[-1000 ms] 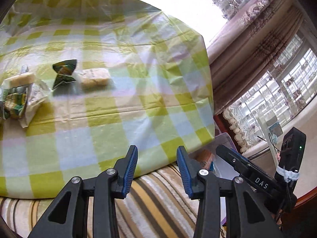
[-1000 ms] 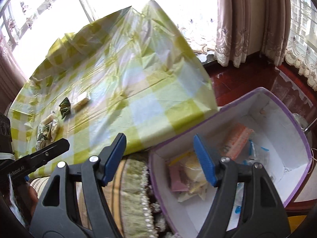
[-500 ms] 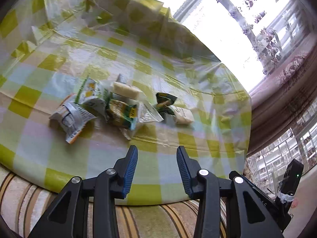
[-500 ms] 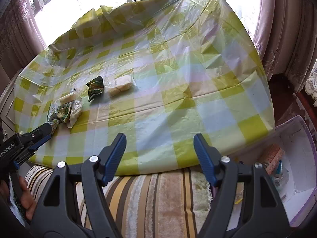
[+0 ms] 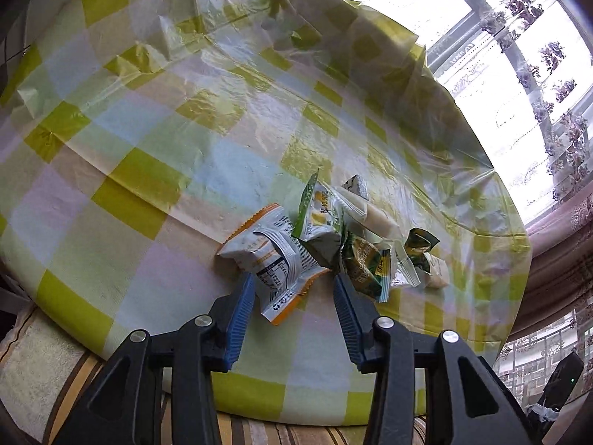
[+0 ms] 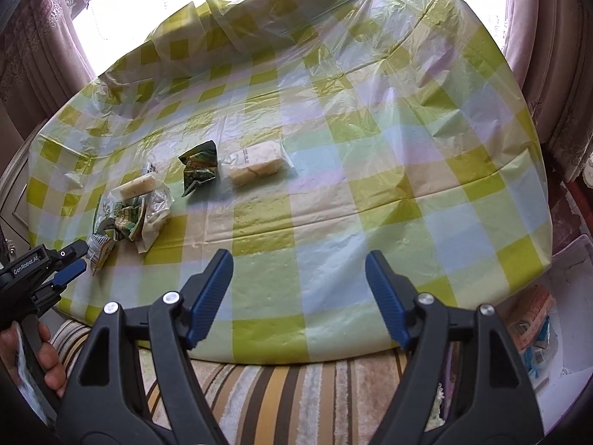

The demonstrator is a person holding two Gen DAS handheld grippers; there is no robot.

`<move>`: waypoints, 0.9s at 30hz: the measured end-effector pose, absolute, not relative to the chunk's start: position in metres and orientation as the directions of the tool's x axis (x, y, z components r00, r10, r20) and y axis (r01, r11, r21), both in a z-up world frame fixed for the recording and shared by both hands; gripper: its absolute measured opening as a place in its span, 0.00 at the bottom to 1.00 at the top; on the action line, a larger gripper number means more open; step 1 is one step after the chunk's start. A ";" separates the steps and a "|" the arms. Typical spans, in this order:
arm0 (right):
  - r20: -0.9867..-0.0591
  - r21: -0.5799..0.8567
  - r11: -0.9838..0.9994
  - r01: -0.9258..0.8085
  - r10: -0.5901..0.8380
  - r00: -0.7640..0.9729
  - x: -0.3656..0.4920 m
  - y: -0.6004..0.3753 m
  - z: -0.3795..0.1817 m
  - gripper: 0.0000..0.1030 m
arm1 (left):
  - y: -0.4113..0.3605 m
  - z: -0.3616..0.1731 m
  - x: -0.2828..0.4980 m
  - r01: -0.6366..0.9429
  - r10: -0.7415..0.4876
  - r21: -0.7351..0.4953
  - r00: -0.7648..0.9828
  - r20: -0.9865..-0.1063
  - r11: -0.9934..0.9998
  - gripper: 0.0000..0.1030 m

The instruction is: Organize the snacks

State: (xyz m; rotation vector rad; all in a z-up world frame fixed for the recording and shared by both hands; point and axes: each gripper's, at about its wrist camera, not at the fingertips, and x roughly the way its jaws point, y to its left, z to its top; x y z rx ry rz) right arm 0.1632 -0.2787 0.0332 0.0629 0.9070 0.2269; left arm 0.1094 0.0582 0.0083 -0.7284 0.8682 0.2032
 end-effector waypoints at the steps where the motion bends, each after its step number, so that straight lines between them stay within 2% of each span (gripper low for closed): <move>1: -0.771 0.148 0.974 -0.173 0.223 0.597 0.164 -0.276 0.033 0.74 | 0.058 0.006 0.112 -0.451 -0.117 -0.490 0.635 -0.764 0.746 0.48; 3: -0.766 0.144 0.974 -0.177 0.222 0.603 0.166 -0.272 0.033 0.75 | 0.058 0.003 0.118 -0.465 -0.111 -0.475 0.618 -0.778 0.747 0.52; 12: -0.767 0.157 0.968 -0.196 0.244 0.593 0.179 -0.254 0.028 0.76 | 0.054 -0.001 0.144 -0.465 -0.067 -0.416 0.600 -0.797 0.782 0.56; 21: -0.753 0.166 0.965 -0.204 0.258 0.605 0.198 -0.231 0.027 0.78 | 0.051 0.001 0.159 -0.458 0.033 -0.289 0.577 -0.816 0.841 0.56; 23: -0.748 0.177 0.962 -0.207 0.268 0.607 0.204 -0.224 0.027 0.78 | 0.052 0.001 0.161 -0.458 0.050 -0.272 0.576 -0.816 0.847 0.55; 27: -0.746 0.176 0.958 -0.228 0.281 0.604 0.215 -0.207 0.024 0.78 | 0.055 0.000 0.163 -0.467 0.079 -0.253 0.581 -0.810 0.847 0.47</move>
